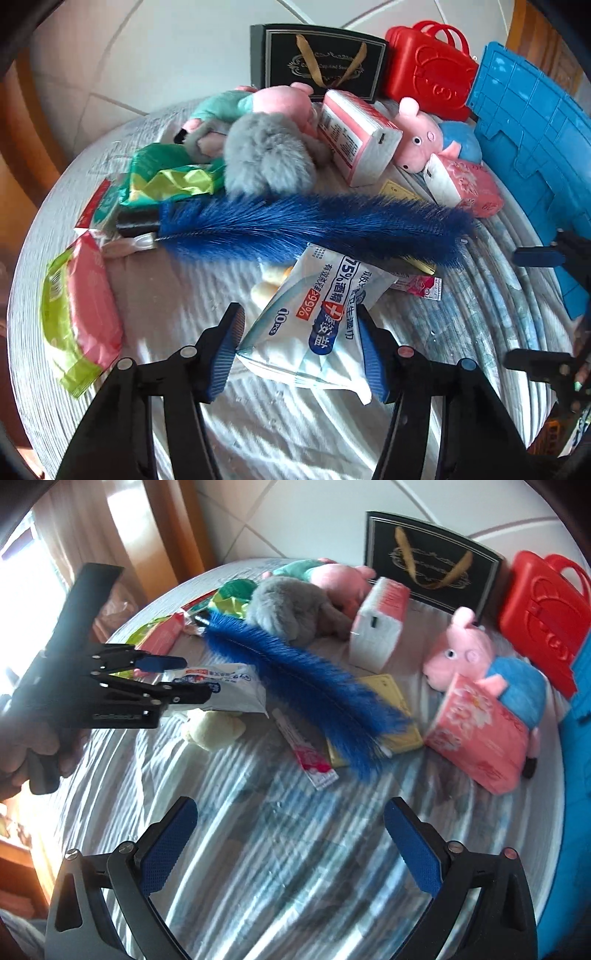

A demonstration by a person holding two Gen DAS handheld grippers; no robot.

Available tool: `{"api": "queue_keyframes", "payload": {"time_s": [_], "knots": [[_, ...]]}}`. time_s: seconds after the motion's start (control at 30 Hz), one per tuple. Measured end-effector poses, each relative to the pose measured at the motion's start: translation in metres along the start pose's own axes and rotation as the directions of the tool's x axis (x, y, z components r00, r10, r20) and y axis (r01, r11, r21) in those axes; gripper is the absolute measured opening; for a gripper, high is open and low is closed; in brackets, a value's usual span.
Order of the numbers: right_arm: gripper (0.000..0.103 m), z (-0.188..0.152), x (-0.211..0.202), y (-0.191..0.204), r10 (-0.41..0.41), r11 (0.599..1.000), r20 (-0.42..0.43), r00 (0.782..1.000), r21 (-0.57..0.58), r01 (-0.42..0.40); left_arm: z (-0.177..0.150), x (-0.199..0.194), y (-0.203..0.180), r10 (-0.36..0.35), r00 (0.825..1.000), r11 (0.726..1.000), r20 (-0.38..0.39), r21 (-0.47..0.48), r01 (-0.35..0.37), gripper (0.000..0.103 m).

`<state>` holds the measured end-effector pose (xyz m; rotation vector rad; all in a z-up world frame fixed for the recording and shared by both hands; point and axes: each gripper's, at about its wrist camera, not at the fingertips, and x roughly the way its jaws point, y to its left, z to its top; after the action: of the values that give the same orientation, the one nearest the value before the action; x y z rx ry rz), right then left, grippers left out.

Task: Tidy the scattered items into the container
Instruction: 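Grasp the white wet-wipes pack with the left tool while the right tool grasps a toothpaste tube, then lift the wipes pack with the left tool while the right tool lifts the toothpaste tube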

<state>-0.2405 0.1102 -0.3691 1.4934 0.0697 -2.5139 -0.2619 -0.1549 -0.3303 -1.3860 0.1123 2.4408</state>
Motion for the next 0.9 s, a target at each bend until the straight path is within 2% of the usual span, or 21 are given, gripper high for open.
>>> {"api": "queue_keyframes", "payload": {"time_s": [0.1, 0.2, 0.27, 0.37, 0.5, 0.57, 0.67, 0.9], "knots": [[0.100, 0.012, 0.026, 0.013, 0.021, 0.997, -0.006, 1.000, -0.076, -0.021, -0.015, -0.022, 0.010, 0.016, 1.000, 1.000, 0.020, -0.027, -0.015, 0.058], [0.090, 0.019, 0.056, 0.019, 0.012, 0.990, -0.033, 0.999, -0.138, -0.016, -0.029, -0.038, 0.021, 0.025, 0.999, 0.998, 0.021, -0.064, -0.024, 0.058], [0.075, 0.022, 0.074, 0.018, 0.004, 0.988, -0.061, 0.998, -0.155, -0.013, -0.038, -0.047, 0.027, 0.033, 0.999, 0.996, 0.026, -0.088, -0.030, 0.058], [0.062, 0.025, 0.094, 0.012, -0.018, 0.988, -0.095, 0.995, -0.157, 0.003, -0.048, -0.058, 0.035, 0.043, 0.998, 0.991, 0.038, -0.126, -0.038, 0.058], [0.054, 0.029, 0.103, 0.002, -0.022, 0.989, -0.100, 0.995, -0.148, 0.007, -0.055, -0.065, 0.040, 0.050, 0.998, 0.988, 0.045, -0.149, -0.042, 0.058], [0.034, 0.032, 0.107, -0.007, -0.012, 0.993, -0.116, 0.993, -0.121, -0.002, -0.057, -0.066, 0.042, 0.050, 0.998, 0.987, 0.047, -0.155, -0.043, 0.058], [0.021, 0.034, 0.107, -0.013, -0.014, 0.994, -0.123, 0.992, -0.111, 0.000, -0.055, -0.067, 0.043, 0.048, 0.998, 0.986, 0.052, -0.160, -0.039, 0.058], [0.018, 0.024, 0.100, -0.013, 0.000, 0.996, -0.148, 0.989, -0.090, -0.013, -0.047, -0.066, 0.039, 0.049, 0.997, 0.988, 0.056, -0.149, -0.041, 0.058]]}}
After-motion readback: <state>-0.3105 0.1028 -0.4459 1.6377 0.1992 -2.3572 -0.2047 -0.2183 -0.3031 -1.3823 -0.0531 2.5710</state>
